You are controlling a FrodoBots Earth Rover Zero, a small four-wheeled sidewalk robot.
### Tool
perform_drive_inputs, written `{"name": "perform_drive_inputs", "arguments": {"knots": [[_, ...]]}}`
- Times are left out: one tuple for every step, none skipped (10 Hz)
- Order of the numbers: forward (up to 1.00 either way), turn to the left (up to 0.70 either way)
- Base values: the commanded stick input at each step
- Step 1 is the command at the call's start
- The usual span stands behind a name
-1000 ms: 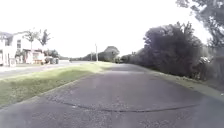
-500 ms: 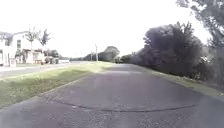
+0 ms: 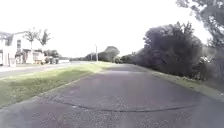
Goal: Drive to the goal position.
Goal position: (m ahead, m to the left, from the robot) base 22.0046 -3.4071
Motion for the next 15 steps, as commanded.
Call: {"name": "perform_drive_inputs", "arguments": {"knots": [[0.05, 0.0], [0.05, 0.0], [0.05, 0.0], [0.05, 0.0], [0.05, 0.0], [0.05, 0.0], [0.05, 0.0], [0.06, 0.0], [0.05, 0.0], [0.05, 0.0], [0.06, 0.0], [0.05, 0.0], [0.05, 0.0], [0.06, 0.0], [0.06, 0.0]]}}
